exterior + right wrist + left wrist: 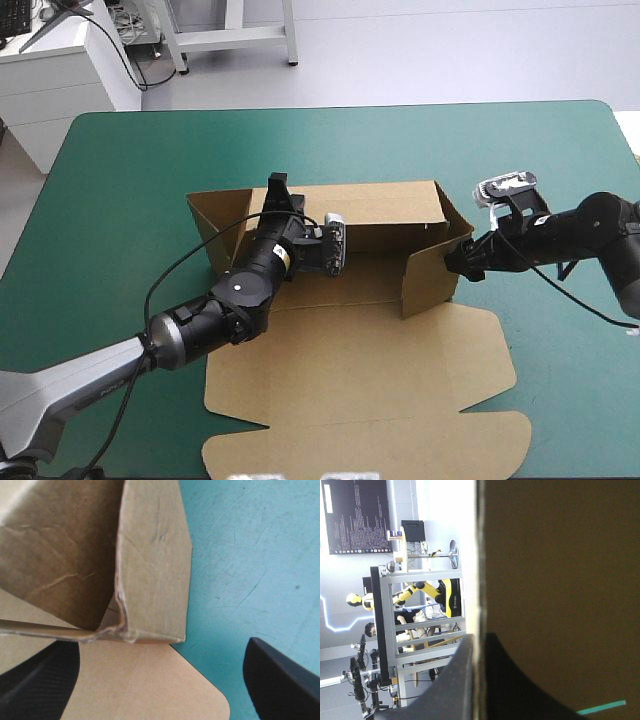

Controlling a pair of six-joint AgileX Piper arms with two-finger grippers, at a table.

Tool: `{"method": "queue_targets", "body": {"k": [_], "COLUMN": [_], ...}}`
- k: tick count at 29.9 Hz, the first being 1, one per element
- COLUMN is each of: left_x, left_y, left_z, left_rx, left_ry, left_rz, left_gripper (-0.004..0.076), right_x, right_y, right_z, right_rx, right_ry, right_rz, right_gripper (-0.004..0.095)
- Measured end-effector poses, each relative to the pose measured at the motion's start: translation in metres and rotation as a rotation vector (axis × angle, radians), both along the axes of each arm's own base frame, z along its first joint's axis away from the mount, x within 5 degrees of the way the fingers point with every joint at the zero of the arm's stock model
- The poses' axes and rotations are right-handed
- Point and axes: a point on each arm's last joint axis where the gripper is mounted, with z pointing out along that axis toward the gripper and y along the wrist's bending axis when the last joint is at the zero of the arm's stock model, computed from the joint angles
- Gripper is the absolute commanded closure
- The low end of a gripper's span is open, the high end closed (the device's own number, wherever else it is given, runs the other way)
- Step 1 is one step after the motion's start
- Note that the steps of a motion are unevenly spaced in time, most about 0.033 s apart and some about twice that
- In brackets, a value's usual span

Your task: Fold the box

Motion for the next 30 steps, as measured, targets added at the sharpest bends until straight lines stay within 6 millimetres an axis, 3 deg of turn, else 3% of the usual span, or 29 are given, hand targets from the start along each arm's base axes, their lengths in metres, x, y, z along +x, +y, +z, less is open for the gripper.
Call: {"method": "queue_targets", "body": {"k": [8,15,20,24,30], "left_x": [0.000,0.000,0.001,0.000,0.001], "left_y": [0.000,0.001,0.002,0.003,0.004], "left_z": [0.000,0.000,-0.001,-0.002,-0.002], "left_rx": [0.000,0.001,-0.002,-0.012,-0.013], "left_ry": [-0.001,-0.001,0.005,0.020,0.022], "left_rz": [0.003,0.008,0.023,0.037,0.050], "left_gripper": [0.0732,0.0732,0.0732,0.0732,0.0732], "right_x": [0.002,0.013,0.018,0.019,0.023], "right_y": [0.014,0.045,0.056,0.058,0.057], "right_z": [0.001,-0.013,-0.010,-0.009,-0.010], "right_rx": [0.085,0.052,0.014,-0.004,-0.034], "right_ry": [-0.037,-0.086,-0.189,-0.224,-0.254], "right_rz": [0.099,0.224,0.250,0.258,0.269], "right_gripper": [0.0088,0.0088,0.0116,0.0287,0.0725]}}
